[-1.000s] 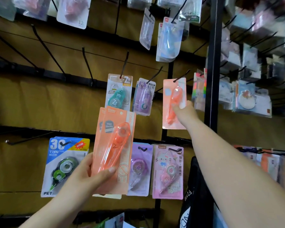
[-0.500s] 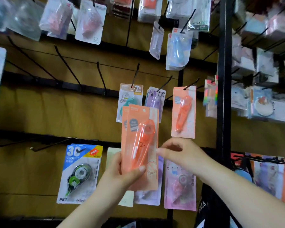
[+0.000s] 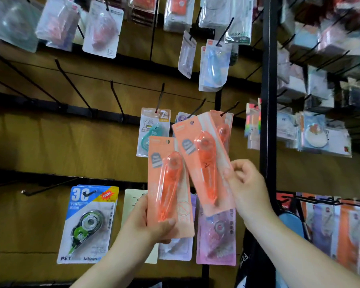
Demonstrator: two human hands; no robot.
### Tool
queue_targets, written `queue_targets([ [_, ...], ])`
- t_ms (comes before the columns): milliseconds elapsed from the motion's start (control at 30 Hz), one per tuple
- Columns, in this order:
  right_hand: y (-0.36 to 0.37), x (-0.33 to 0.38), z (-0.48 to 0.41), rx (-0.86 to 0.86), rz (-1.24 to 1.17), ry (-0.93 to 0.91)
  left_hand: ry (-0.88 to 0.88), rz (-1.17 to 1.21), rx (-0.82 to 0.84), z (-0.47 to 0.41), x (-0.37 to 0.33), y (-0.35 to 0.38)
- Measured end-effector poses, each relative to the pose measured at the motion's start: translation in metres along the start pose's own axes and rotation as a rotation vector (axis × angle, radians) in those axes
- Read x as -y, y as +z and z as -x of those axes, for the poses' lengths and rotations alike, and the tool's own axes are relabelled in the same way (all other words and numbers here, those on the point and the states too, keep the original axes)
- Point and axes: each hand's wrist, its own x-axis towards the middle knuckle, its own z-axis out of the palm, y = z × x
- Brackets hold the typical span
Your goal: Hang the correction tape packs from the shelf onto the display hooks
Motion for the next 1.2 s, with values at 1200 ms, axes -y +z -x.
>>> queue_targets([
  [1200,-0.008,-0.014,-0.082,-0.343,0.106,0.198,-0.057,-0.092,-0.043,-0.002,0.001,-0.020],
])
